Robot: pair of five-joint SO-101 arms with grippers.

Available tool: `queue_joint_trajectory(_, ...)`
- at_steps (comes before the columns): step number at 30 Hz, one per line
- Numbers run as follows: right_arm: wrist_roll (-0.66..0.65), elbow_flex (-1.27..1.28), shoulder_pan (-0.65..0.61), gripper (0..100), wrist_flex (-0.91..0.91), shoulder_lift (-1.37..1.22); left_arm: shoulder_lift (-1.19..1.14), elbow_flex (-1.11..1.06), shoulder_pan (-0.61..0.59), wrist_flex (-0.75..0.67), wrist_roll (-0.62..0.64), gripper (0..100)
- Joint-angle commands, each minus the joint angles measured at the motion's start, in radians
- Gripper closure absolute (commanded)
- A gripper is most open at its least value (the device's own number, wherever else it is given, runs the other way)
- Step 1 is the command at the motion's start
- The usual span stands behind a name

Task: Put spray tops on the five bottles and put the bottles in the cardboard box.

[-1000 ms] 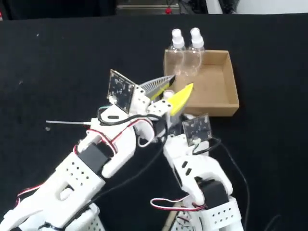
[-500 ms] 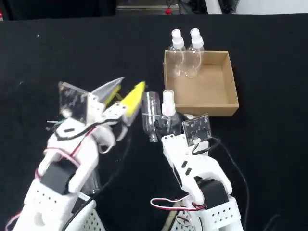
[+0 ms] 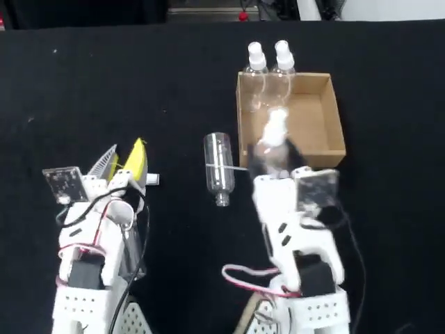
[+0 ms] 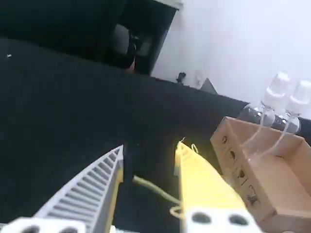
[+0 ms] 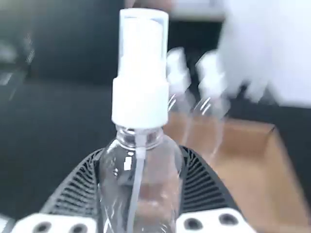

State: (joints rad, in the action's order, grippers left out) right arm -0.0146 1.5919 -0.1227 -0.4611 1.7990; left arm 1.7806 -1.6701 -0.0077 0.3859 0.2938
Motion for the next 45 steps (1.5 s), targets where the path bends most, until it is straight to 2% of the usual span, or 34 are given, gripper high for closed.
queue_joint_trajectory(1,-0.005,-0.062,0.098,98.7,0.199,0.09,0.038,-0.03,-0.004,-0.029,0.009,83)
queue_joint_trajectory(6,-0.005,-0.064,0.166,98.7,0.376,0.088,0.015,-0.03,-0.004,-0.028,0.009,83)
queue_joint_trajectory(11,-0.006,-0.07,0.175,98.5,0.505,0.016,0.011,-0.03,-0.004,-0.028,0.009,83)
queue_joint_trajectory(17,-0.069,-0.292,0.175,98.6,0.535,-0.378,0.009,-0.03,-0.004,-0.026,0.009,83)
queue_joint_trajectory(24,-0.069,-0.527,0.178,98.5,0.537,-0.872,0.012,-0.03,-0.004,0.009,0.009,83)
queue_joint_trajectory(35,-0.069,-0.67,0.273,98.3,0.555,-1.211,0.014,-0.03,-0.004,0.008,0.009,83)
queue_joint_trajectory(42,-0.063,-0.627,0.287,98.6,0.987,-1.412,0.012,-0.03,-0.008,0.008,0.009,83)
queue_joint_trajectory(45,-0.064,-0.63,0.29,98.6,1.062,-1.512,0.012,-0.03,-0.012,0.008,0.009,83)
